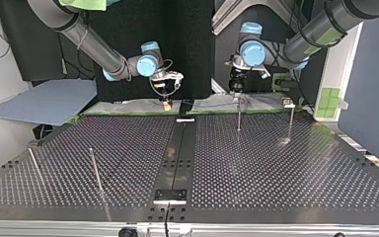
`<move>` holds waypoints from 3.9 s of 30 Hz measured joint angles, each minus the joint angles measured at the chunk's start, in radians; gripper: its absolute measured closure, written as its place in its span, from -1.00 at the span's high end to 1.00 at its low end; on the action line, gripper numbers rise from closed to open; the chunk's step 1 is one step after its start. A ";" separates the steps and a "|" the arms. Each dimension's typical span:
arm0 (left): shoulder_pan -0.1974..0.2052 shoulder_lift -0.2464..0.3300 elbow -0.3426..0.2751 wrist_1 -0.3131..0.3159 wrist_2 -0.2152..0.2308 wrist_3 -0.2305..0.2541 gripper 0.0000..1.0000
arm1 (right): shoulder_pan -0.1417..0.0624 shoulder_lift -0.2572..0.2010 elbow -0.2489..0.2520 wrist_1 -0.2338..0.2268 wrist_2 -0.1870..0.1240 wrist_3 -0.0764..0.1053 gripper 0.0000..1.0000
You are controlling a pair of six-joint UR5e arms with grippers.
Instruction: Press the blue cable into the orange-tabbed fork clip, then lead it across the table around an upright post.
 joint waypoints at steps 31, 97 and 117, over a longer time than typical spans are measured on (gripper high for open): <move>-0.076 -0.101 0.112 0.033 -0.128 -0.025 1.00 | 0.000 0.004 -0.001 -0.003 -0.006 -0.001 -1.00; -0.152 -0.289 0.422 -0.166 -0.338 0.088 1.00 | 0.000 0.017 -0.002 0.000 -0.009 -0.006 -1.00; -0.156 -0.289 0.423 -0.164 -0.405 0.150 -1.00 | -0.001 0.019 -0.002 -0.001 -0.009 -0.006 -1.00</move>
